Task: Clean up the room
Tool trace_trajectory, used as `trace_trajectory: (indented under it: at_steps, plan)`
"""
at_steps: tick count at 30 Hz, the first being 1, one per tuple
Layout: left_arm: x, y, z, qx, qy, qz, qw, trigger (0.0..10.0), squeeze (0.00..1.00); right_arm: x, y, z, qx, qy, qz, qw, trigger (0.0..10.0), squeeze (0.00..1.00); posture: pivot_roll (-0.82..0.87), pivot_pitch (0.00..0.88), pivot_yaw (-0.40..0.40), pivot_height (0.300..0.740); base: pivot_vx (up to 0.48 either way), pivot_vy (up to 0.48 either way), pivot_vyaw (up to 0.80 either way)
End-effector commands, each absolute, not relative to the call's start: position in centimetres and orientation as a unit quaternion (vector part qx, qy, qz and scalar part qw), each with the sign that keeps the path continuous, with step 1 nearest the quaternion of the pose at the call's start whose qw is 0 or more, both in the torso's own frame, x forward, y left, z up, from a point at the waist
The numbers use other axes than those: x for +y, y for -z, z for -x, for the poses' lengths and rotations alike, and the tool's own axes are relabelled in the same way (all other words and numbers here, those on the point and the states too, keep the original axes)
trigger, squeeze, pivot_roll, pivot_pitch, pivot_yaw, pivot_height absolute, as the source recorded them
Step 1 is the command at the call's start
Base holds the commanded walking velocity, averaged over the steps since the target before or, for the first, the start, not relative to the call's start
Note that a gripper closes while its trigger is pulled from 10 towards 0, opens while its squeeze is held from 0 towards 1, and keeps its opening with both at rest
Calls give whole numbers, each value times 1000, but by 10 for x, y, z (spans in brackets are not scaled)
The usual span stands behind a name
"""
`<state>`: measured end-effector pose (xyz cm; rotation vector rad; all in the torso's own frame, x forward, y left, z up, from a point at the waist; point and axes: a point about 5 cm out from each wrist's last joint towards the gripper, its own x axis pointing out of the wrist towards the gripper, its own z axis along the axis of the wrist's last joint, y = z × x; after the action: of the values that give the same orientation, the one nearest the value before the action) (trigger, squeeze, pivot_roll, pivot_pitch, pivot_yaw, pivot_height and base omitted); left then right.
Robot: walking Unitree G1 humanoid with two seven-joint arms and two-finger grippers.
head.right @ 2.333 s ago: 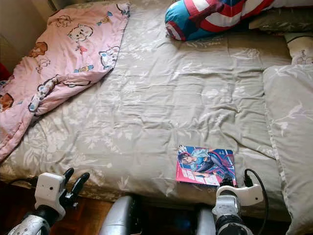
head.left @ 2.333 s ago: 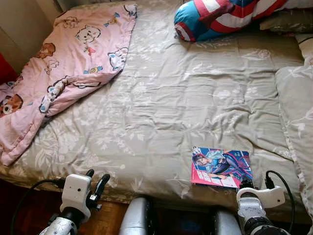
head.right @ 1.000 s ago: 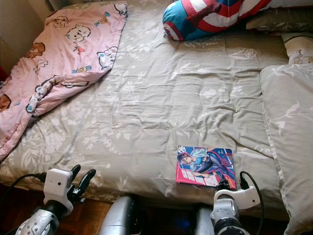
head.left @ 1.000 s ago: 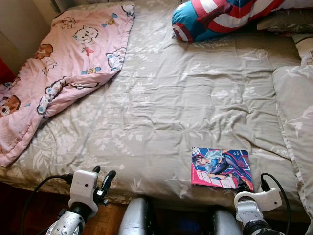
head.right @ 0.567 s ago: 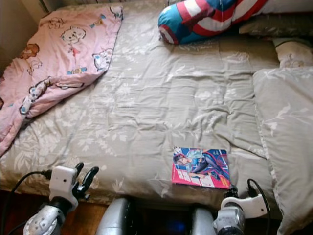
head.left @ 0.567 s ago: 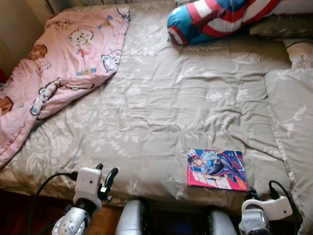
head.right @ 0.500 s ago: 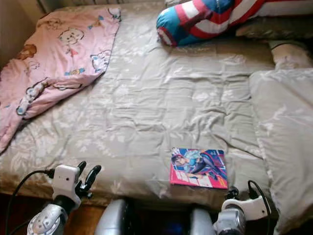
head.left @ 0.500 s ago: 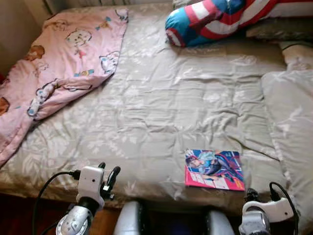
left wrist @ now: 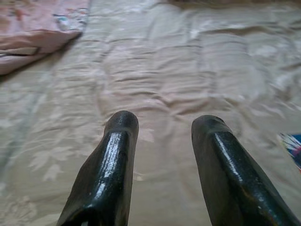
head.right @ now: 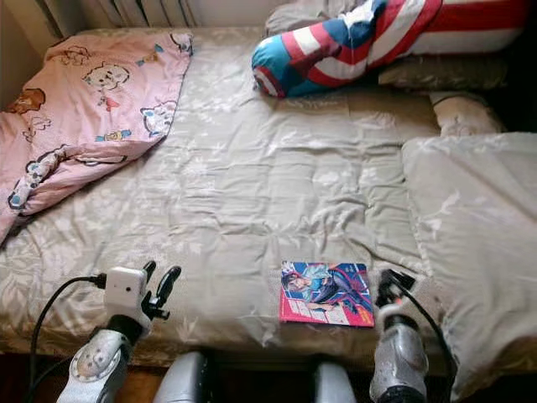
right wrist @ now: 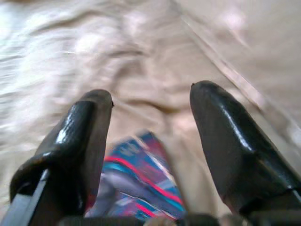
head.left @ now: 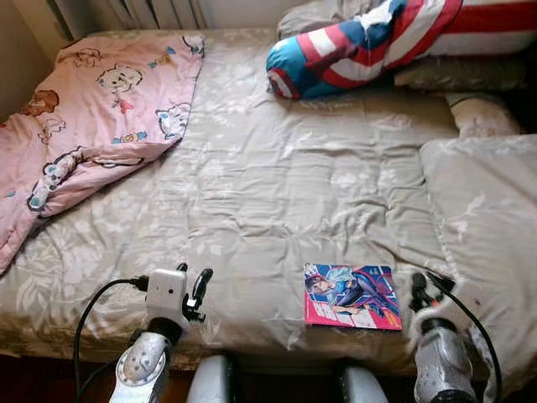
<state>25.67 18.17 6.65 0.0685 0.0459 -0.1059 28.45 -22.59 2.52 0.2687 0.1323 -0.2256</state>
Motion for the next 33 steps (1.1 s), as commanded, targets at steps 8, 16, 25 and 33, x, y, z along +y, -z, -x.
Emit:
trace_trajectory:
  at_steps: [8,16,25,33]
  plan:
    - [195,-53,-260,36,-3,-11,999,10000,0,-205,-19,-275,82,14,-66,994,10000,0,-90,0,-12,648,0,0,0]
    - [190,-44,-266,42,-12,4,999,10000,0,-210,-19,-274,96,25,-80,992,10000,0,-93,0,-23,648,0,0,0]
    - [185,-19,-263,97,-12,18,995,10000,0,-204,8,-259,169,41,-100,980,10000,0,-84,0,-21,672,0,0,0]
    - [194,15,-252,188,-21,25,982,10000,0,-201,45,-229,281,57,-92,954,10000,0,-103,0,11,722,0,0,0]
